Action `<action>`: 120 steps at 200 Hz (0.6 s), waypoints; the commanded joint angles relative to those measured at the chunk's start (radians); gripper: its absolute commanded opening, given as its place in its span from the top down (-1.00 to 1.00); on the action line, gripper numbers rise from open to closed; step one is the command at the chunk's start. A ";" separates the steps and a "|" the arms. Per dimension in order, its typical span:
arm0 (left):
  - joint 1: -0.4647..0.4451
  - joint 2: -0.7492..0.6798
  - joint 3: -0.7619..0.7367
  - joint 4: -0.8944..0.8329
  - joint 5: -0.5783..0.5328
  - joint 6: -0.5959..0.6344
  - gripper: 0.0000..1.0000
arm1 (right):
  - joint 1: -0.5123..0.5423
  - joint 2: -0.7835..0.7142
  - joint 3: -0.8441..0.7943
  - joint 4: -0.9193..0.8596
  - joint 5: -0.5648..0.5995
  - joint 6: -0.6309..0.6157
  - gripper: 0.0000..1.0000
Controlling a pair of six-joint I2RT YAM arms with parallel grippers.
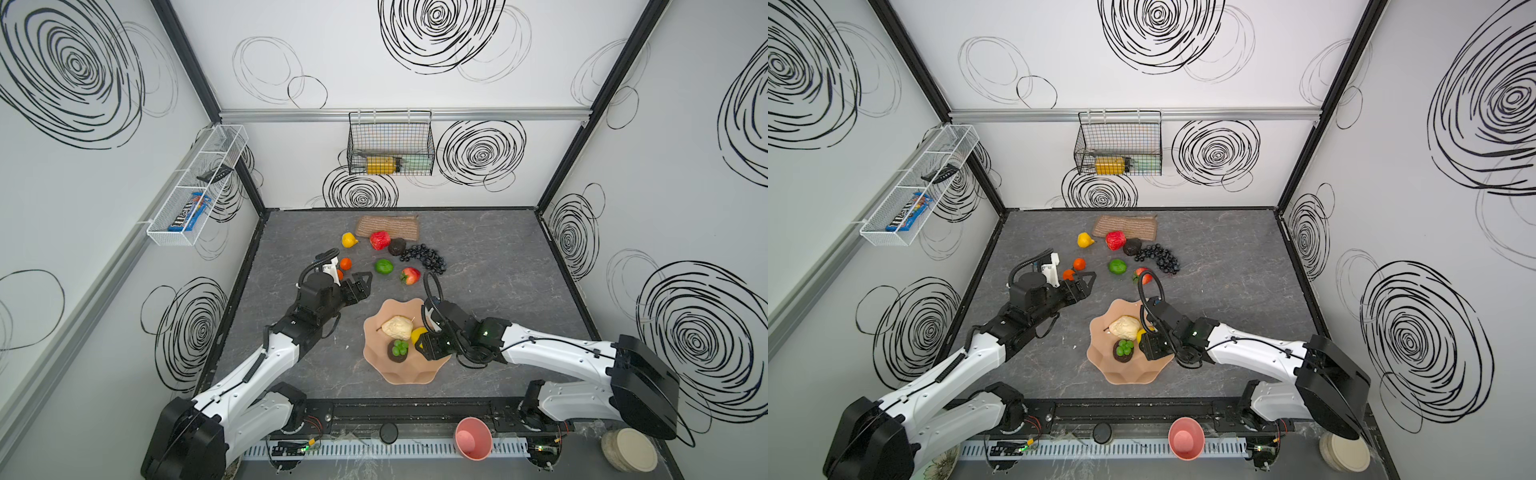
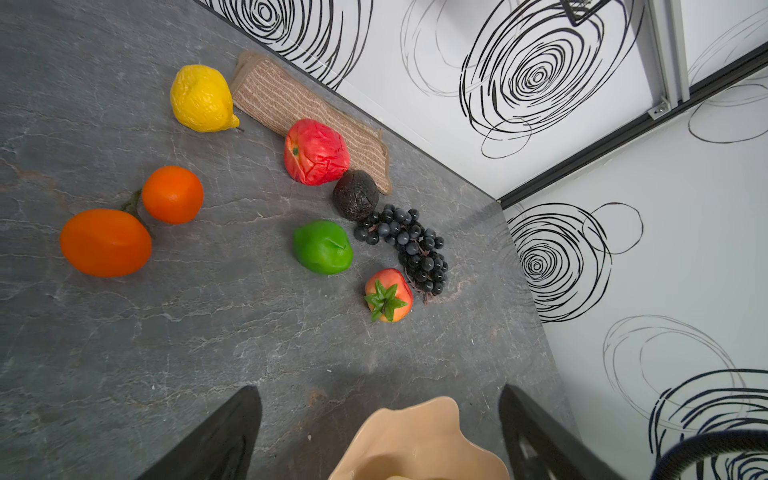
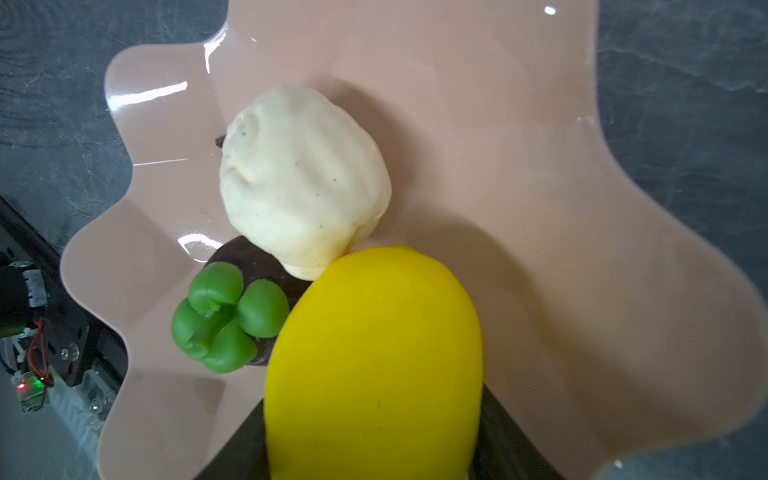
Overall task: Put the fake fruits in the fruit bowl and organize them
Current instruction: 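Lower the lemon into the pink bowl beside the mangosteen with the right gripper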
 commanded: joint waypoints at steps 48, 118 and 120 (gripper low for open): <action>0.004 -0.016 -0.012 0.018 -0.016 0.020 -0.87 | 0.036 0.025 0.016 0.017 0.001 -0.013 -0.04; 0.008 -0.016 -0.016 0.019 -0.019 0.023 -0.88 | 0.094 0.057 0.057 -0.023 0.035 -0.037 -0.06; 0.008 -0.016 -0.016 0.019 -0.019 0.023 -0.88 | 0.095 0.058 0.058 -0.024 0.037 -0.038 -0.06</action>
